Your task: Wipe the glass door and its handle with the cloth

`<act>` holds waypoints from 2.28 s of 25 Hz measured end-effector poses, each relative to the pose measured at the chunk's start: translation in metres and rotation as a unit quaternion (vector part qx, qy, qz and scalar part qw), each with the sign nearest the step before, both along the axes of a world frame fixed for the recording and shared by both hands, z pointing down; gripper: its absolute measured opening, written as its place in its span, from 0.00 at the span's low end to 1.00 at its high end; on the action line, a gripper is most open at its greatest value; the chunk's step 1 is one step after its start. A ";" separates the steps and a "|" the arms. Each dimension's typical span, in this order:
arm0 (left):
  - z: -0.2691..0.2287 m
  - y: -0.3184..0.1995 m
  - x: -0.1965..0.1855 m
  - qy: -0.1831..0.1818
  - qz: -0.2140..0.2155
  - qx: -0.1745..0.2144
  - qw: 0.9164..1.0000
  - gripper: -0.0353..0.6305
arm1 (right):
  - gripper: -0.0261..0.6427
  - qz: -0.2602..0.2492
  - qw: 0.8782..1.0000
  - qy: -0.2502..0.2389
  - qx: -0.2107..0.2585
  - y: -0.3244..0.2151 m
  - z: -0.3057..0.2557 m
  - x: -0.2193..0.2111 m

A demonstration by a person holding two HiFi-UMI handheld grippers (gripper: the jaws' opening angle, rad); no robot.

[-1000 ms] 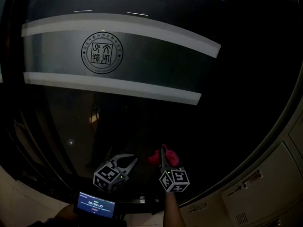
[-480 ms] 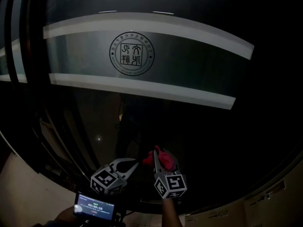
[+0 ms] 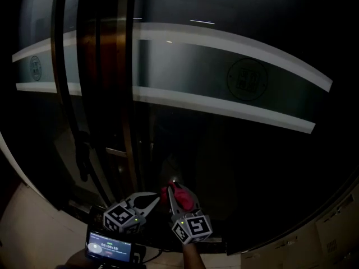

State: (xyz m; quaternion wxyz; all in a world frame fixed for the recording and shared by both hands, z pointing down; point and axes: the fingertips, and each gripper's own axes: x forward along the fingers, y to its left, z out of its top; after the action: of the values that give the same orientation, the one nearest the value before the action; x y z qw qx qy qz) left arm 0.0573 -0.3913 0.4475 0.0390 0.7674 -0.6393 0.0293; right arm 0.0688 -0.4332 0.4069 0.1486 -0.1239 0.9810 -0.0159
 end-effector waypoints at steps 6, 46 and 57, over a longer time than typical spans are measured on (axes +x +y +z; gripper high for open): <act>0.009 0.116 -0.080 -0.019 0.005 -0.001 1.000 0.07 | 0.13 0.017 1.000 0.015 -0.001 0.124 0.018 -0.069; -0.149 0.188 -0.171 -0.050 0.060 0.114 0.990 0.07 | 0.12 -0.007 0.993 0.032 0.110 0.183 -0.174 -0.152; -0.157 0.189 -0.180 -0.023 0.054 0.118 0.991 0.07 | 0.11 0.074 0.979 -0.012 0.187 0.106 -0.470 -0.154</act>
State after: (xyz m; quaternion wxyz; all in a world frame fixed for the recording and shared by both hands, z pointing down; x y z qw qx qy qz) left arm -0.1224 -0.2023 0.2908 -0.0677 0.7990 -0.5969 -0.0268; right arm -0.0848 -0.3268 -0.0629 0.1822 -0.1663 0.9527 0.1776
